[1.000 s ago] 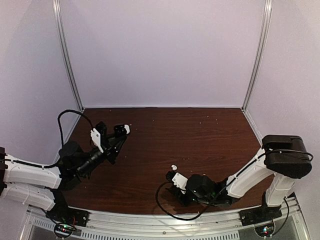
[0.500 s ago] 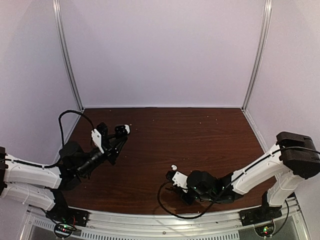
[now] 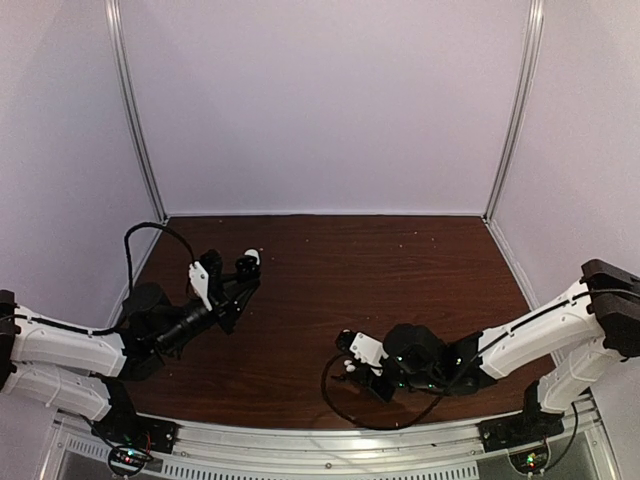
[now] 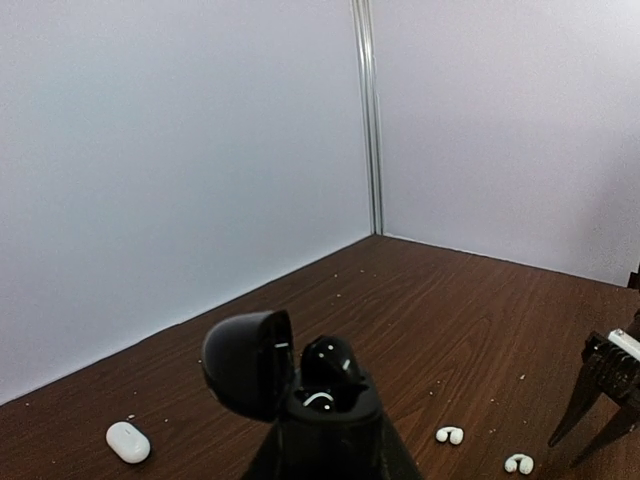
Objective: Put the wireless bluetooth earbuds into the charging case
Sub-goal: Pick up the left earbud from the corner of the board.
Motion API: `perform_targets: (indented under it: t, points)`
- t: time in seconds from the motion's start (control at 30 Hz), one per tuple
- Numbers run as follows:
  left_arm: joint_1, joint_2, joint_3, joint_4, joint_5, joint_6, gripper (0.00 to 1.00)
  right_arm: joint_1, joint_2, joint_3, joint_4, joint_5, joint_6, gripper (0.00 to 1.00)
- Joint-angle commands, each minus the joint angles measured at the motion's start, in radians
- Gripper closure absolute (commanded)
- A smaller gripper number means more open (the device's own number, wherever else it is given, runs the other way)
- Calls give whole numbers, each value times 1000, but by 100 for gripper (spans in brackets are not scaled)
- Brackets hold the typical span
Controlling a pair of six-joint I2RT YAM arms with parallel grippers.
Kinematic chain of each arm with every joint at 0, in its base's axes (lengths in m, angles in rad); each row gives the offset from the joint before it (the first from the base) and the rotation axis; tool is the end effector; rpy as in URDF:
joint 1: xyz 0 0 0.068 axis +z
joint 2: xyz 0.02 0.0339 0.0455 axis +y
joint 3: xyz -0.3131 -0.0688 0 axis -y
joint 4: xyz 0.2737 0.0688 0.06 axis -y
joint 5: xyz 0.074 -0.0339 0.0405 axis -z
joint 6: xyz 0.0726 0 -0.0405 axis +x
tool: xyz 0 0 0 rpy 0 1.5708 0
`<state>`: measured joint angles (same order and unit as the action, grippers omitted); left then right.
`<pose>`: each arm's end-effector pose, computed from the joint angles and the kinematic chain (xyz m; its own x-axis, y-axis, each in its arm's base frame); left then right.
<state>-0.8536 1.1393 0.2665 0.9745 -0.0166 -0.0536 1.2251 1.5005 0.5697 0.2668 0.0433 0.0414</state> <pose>0.1697 -0.1927 0.2417 0.0268 -0.1123 -0.9933 0.7452 0.6646 -0.0550 0.1131 0.3047 0.1518 -0.2471 -0.5640 -0.7880 -0.9190 0.3943 0.0059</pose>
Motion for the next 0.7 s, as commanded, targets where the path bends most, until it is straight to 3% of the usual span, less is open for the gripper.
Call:
perform_targets:
  t: [0.0, 0.4, 0.67]
  points:
    - [7, -8, -12, 69, 12, 9, 96, -2, 71, -49, 120, -38, 50, 70]
    - [7, -12, -13, 82, 5, 10, 96, 16, 199, -42, 193, 28, 30, 67]
    - [7, -16, -15, 84, 0, 18, 96, 18, 230, -49, 224, 55, 10, 71]
